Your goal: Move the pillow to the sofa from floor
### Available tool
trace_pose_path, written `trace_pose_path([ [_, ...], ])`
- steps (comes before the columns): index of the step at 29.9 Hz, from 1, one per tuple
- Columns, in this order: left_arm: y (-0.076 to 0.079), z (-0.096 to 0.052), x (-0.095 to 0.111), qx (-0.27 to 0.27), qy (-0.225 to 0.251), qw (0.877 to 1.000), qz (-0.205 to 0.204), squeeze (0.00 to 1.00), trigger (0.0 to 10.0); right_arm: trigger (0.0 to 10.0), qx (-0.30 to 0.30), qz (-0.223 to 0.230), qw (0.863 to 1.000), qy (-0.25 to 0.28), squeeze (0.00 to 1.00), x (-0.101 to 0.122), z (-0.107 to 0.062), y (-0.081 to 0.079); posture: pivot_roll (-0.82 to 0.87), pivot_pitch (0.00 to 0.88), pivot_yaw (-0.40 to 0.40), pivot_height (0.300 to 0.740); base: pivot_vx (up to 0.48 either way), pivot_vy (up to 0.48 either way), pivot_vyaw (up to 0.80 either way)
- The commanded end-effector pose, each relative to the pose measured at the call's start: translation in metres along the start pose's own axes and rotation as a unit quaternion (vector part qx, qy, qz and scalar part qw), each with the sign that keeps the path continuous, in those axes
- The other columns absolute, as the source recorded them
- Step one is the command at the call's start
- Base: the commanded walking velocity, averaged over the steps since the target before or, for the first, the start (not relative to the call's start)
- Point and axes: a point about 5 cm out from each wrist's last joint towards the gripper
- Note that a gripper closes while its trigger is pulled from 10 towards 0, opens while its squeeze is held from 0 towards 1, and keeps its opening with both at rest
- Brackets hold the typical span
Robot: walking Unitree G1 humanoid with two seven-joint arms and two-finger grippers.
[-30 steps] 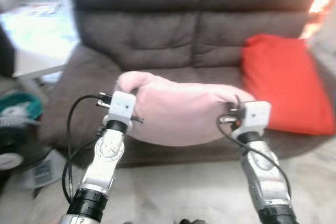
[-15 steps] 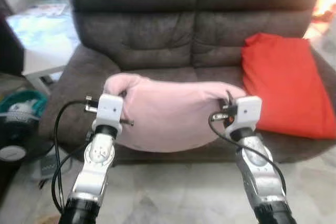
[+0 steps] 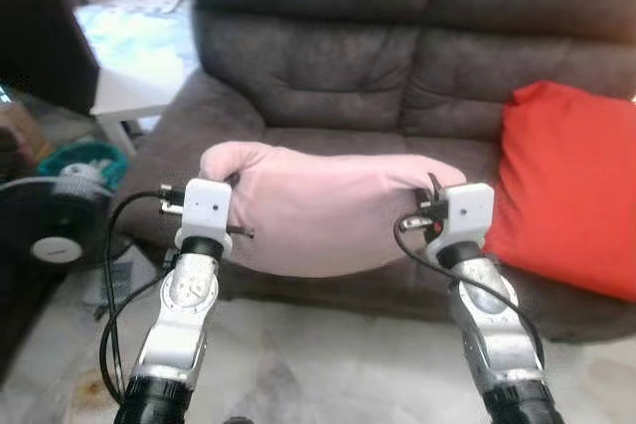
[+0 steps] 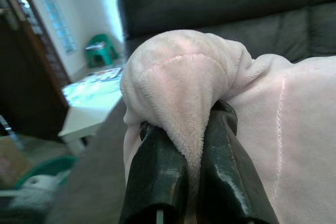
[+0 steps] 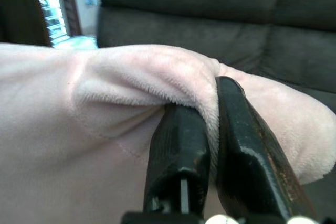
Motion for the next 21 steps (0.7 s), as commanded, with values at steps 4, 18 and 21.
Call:
trace_pose_path([
  [4,-0.005,0.002,0.013,0.004,0.028,1.000,0.011,0.00,10.0,10.0,-0.031,0.001,0.999,0.037,0.00,0.016,0.003,0.013,0.13,0.064,-0.027,0.740,0.000,0.000,0.00],
  [18,0.001,0.005,0.024,-0.011,0.050,0.999,0.000,0.00,10.0,10.0,-0.021,-0.001,0.999,0.048,0.00,0.020,0.004,0.008,0.13,0.048,-0.021,0.740,0.000,0.000,0.00],
  [21,0.004,0.006,0.025,-0.023,0.053,0.998,0.001,0.00,10.0,10.0,-0.021,0.001,0.998,0.062,0.00,0.025,0.004,0.007,0.13,0.044,-0.019,0.740,0.000,0.000,0.43],
])
Point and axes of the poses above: a point about 5 cm out from each wrist's last joint towards the gripper, its own z axis pointing out of the wrist towards the gripper, its own x axis along the axis of the wrist's last joint, y = z × x, and after that the axes turned 11 degrees about -z, right-handed
